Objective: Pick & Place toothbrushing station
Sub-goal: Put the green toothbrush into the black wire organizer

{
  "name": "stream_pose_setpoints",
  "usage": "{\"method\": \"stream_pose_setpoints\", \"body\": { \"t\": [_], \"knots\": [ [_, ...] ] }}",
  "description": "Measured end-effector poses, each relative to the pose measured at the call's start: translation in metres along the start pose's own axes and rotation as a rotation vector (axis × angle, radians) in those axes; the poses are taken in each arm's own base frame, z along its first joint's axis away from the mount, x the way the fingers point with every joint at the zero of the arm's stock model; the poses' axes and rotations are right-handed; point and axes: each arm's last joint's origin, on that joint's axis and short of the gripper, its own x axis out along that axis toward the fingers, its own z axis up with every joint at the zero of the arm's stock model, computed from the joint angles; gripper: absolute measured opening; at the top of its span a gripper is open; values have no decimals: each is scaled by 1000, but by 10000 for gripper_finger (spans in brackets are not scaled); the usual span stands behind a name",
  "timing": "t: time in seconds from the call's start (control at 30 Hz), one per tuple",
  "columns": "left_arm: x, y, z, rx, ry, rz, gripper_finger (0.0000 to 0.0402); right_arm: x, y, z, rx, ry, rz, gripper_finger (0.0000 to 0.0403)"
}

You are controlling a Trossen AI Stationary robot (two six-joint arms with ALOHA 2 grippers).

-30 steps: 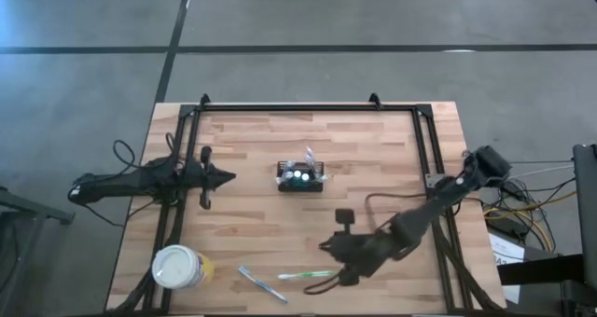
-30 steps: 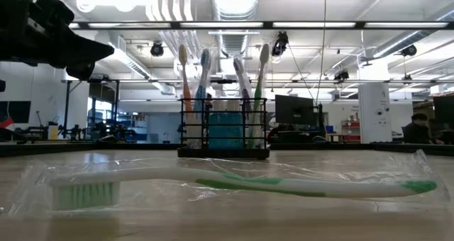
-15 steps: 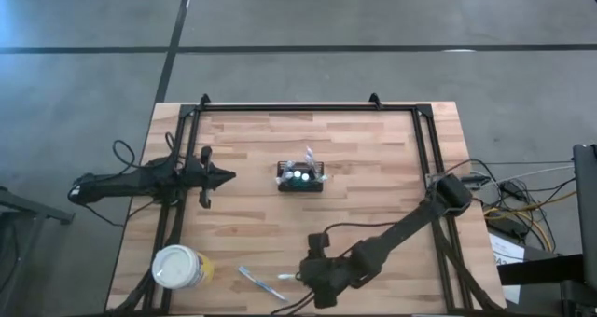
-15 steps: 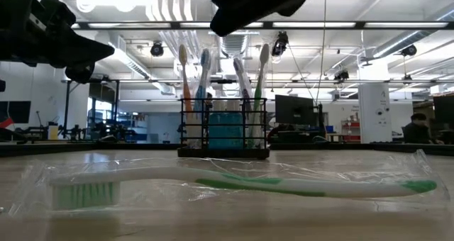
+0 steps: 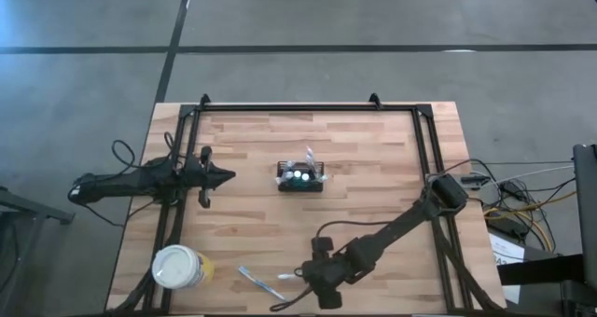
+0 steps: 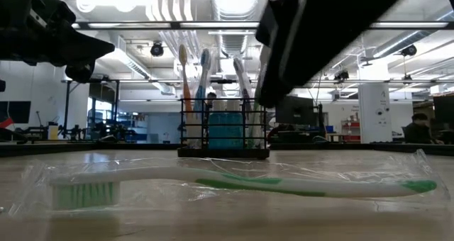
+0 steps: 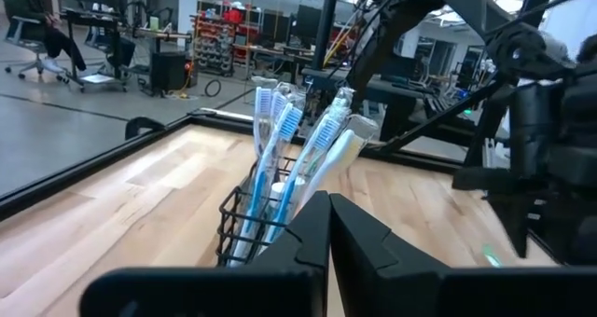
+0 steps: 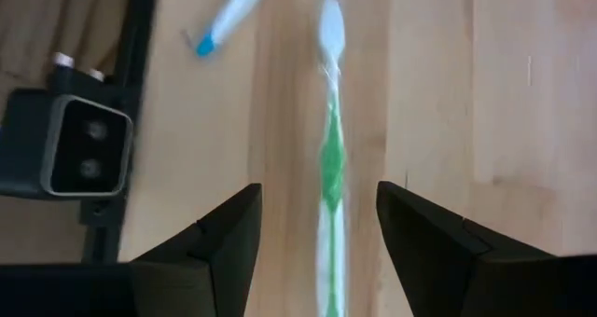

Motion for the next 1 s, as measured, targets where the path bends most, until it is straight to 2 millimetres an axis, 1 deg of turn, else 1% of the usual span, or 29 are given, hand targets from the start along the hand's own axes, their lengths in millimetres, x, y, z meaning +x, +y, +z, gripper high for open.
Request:
{"method": "stream_pose_setpoints", "body": {
  "t": [0.23, 0.47, 0.6, 0.87, 1.0],
  "knots": [
    [0, 0, 0, -25, 0, -1, 9, 8, -5, -12, 86, 58, 15, 210],
    [0, 0, 0, -30, 1, -4, 12, 20, -12, -31, 118, 119, -13, 209],
    [0, 0, 0, -30, 1, -4, 10, 24, -16, -39, 120, 141, -28, 201],
    [0, 0, 0, -39, 1, -3, 13, 28, -19, -45, 104, 139, -32, 154],
    [0, 0, 0, -39, 1, -3, 12, 29, -20, -45, 72, 136, -32, 108]
  ]
}}
